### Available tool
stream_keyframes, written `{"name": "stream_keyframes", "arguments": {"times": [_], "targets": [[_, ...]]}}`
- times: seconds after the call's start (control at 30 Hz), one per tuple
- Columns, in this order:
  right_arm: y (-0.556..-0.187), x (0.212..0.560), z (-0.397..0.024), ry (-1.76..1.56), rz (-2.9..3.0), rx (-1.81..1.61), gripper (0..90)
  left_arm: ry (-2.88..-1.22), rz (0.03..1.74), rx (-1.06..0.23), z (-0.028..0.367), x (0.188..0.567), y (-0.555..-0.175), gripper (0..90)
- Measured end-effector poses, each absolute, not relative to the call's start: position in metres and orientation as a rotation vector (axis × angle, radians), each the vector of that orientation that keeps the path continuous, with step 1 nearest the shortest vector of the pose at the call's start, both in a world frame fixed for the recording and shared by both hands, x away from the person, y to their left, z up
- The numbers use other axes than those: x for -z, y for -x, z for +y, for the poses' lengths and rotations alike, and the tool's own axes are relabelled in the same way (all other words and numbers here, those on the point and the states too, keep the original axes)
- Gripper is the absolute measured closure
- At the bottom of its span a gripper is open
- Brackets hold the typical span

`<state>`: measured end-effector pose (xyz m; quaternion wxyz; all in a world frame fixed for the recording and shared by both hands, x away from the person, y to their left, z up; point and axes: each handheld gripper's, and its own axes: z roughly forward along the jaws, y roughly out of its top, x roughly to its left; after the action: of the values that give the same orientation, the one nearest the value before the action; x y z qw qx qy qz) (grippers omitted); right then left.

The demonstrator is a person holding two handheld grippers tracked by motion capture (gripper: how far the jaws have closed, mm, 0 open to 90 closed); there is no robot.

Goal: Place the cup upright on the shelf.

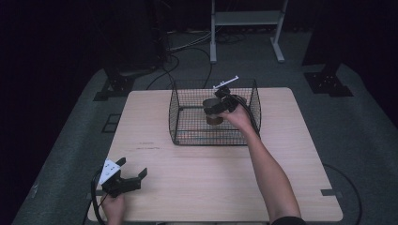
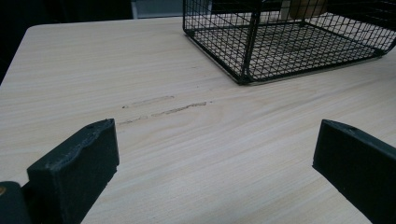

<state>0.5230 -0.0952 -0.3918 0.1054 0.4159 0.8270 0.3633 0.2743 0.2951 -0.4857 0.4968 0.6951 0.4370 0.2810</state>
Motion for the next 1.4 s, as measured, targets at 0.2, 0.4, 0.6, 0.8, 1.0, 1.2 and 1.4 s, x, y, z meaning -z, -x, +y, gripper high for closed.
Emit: {"name": "stream_keyframes", "arguments": {"times": [0.2, 0.4, 0.6, 0.8, 1.0, 1.2, 1.4], "targets": [[-0.525, 0.396, -0.094, -1.228, 2.446, -1.059, 17.7, -1.684, 1.06, -0.679, 0.296, 0.486, -0.274, 0.0], [-0.526, 0.397, -0.094, -1.222, 2.445, -1.047, 17.7, -1.684, 1.06, -0.679, 0.295, 0.486, -0.274, 0.0], [-0.529, 0.402, -0.095, -1.211, 2.466, -0.991, 17.5, -1.686, 1.06, -0.679, 0.296, 0.486, -0.274, 0.0], [-0.53, 0.403, -0.094, -1.188, 2.466, -0.975, 17.5, -1.681, 1.063, -0.678, 0.296, 0.486, -0.275, 0.0], [-0.532, 0.407, -0.095, -1.172, 2.468, -0.943, 17.3, -1.685, 1.062, -0.68, 0.296, 0.485, -0.274, 0.0], [-0.535, 0.41, -0.098, -1.178, 2.481, -0.895, 17.2, -1.677, 1.064, -0.679, 0.296, 0.486, -0.275, 0.0], [-0.536, 0.413, -0.097, -1.172, 2.476, -0.848, 15.6, -1.674, 1.067, -0.678, 0.296, 0.485, -0.275, 0.0]]}}
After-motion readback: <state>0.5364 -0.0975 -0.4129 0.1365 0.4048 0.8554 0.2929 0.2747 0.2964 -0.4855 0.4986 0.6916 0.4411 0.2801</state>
